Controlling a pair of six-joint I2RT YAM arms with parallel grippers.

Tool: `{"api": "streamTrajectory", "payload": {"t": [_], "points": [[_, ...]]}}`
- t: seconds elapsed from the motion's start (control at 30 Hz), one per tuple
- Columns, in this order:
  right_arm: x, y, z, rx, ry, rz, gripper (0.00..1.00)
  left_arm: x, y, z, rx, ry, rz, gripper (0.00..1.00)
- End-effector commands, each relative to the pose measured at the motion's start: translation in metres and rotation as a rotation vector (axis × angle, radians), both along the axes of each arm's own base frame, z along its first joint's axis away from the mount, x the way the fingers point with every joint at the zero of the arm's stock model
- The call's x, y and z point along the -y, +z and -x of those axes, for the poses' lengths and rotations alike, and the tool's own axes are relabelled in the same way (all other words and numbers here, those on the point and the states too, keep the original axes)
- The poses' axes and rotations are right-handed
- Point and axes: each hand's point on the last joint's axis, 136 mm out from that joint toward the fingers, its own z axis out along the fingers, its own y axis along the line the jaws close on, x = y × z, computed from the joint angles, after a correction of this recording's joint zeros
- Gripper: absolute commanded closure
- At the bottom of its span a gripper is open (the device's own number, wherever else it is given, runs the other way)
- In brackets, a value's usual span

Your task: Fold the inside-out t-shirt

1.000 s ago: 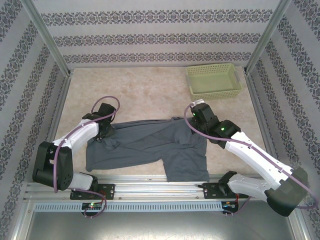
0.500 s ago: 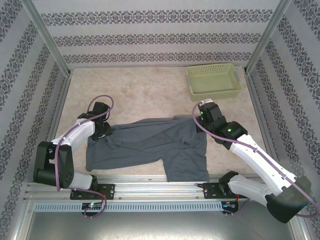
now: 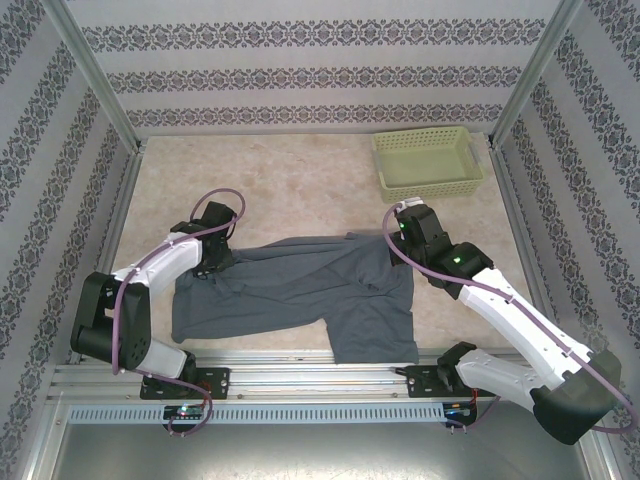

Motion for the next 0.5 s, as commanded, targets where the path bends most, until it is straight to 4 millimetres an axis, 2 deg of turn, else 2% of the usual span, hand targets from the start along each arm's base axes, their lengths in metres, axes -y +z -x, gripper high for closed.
{"api": "streamTrajectory", "payload": {"t": [0.0, 0.17, 0.33, 0.47], "points": [[0.011, 0.001, -0.002, 0.014, -0.041, 0.028, 1.00, -0.002, 0.014, -0.005, 0.030, -0.001, -0.012, 0.95], [0.010, 0.005, -0.004, 0.031, -0.038, 0.012, 1.00, 0.002, 0.018, -0.006, 0.057, 0.005, 0.040, 0.97], [0.007, 0.003, -0.004, 0.023, -0.026, 0.003, 1.00, 0.010, 0.015, -0.005, 0.034, -0.024, 0.075, 0.71], [0.006, 0.002, -0.005, 0.024, -0.027, -0.005, 1.00, 0.014, 0.010, -0.002, 0.027, -0.024, 0.100, 0.59]]}}
